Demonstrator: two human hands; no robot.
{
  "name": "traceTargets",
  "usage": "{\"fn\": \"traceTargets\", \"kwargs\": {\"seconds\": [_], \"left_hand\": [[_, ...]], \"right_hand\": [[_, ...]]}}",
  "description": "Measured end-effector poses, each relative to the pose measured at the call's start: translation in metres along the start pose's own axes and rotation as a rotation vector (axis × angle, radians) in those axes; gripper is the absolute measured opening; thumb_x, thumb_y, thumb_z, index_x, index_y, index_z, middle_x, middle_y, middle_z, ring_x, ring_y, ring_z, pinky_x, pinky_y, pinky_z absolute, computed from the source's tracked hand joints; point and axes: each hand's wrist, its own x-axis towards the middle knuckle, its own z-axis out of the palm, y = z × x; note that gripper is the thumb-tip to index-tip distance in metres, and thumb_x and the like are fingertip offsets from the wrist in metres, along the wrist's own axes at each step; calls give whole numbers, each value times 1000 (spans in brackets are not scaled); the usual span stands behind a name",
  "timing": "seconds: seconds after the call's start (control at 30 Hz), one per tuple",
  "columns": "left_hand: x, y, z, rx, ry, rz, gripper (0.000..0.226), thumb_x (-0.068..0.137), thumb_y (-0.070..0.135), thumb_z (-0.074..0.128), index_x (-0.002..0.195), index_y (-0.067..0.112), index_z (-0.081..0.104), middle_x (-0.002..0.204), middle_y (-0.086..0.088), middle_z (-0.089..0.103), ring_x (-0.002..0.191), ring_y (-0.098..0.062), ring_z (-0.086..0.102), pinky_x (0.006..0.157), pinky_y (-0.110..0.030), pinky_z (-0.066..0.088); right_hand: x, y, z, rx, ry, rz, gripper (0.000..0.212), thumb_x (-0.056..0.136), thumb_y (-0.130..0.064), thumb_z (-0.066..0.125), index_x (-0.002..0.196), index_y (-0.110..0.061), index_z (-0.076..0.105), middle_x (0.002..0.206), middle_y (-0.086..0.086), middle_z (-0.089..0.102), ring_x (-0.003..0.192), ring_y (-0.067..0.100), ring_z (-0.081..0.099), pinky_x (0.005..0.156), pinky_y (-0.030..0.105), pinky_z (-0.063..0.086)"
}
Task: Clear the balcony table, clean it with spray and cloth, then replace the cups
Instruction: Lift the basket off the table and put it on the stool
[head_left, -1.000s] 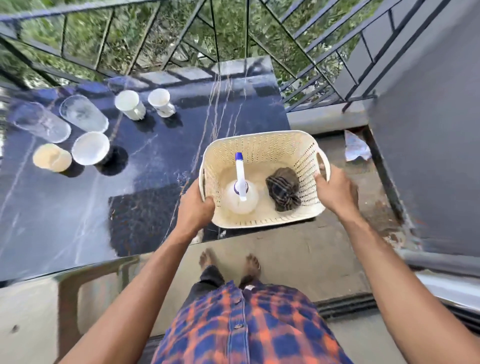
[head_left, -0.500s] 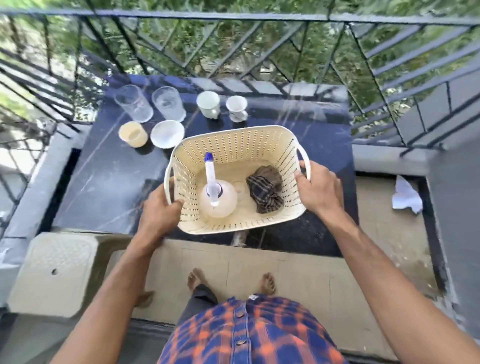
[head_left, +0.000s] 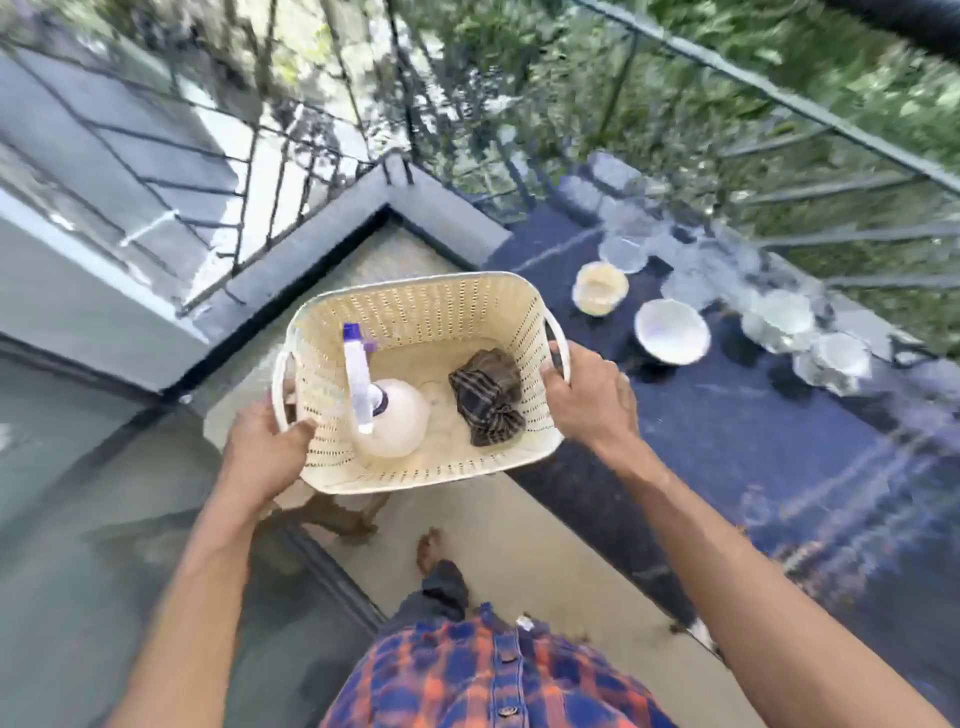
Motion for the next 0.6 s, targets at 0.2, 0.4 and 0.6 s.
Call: {"fn": "traceTargets", "kwargs": {"seconds": [0.2,0.4,0.6], "left_hand": [[62,-96,-70,-215,198,-189,45,76,17,59,118,32,64,110,0,75,101,-30,70,91,-55,57],[78,-128,-89,-240,360,-353,48,86,-2,55,125,24,66,105,2,71,95,-23,66,87,-36,53],[131,-180,-61,-291,385,-527,49,88,-6,54,126,22,66,106,3,70,101,-23,67,82,-28,49]], "right_hand": [[57,-132,89,-55,-191,-183,30,98,-45,44,107,-23,62,107,10,71,102,39,64,82,43,47],[96,-213,163,-81,-331,-349,32,102,-33,49,126,-19,64,117,12,71,109,36,65,86,40,48],[151,-230,248,-152,-468,-372,28,100,-29,52,121,-20,68,102,10,74,94,33,67,80,39,55]]}}
